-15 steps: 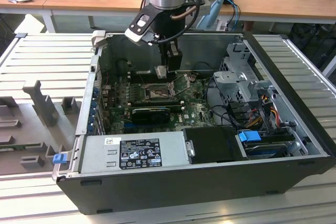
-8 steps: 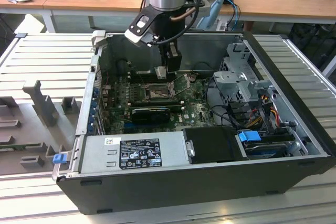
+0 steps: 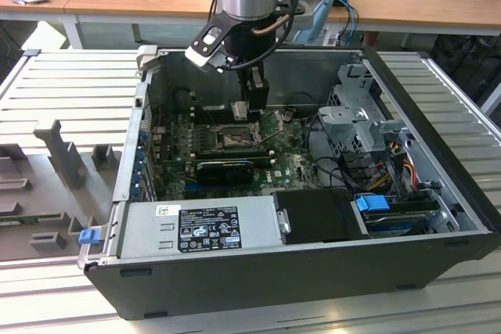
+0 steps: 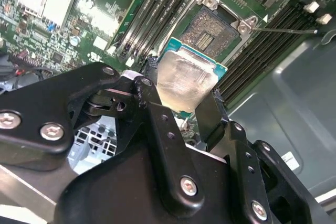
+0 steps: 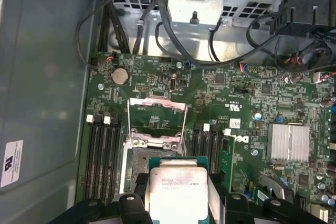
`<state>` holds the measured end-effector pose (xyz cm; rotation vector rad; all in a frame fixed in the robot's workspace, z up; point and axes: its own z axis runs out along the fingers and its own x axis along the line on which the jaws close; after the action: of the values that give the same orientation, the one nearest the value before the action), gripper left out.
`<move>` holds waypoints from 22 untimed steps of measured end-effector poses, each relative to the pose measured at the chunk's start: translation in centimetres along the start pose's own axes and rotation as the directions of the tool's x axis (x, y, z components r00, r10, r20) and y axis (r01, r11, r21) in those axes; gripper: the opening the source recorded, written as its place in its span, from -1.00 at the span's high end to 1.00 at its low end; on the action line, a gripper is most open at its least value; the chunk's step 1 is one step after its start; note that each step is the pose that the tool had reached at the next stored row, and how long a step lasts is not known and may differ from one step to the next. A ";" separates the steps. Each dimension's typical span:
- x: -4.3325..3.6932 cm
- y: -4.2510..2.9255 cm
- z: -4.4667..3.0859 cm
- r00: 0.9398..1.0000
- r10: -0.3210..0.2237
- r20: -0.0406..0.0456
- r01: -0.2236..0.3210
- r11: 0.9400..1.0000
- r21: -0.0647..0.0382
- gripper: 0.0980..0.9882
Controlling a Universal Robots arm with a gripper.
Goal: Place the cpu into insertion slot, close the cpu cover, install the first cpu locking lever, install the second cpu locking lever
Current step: 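Place the cpu into insertion slot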
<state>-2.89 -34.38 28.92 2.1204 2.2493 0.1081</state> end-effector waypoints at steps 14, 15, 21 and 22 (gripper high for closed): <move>0.00 -0.15 1.59 1.000 0.014 0.001 -0.014 1.000 -0.003 0.03; 0.01 -0.16 1.77 1.000 0.017 0.002 -0.017 1.000 -0.003 0.03; 0.01 -0.23 2.61 0.997 0.080 0.009 -0.080 0.997 -0.006 0.03; 0.01 -0.24 2.73 0.997 0.080 0.008 -0.080 0.997 -0.007 0.03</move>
<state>-2.91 -34.33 26.18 2.2030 2.1569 0.1089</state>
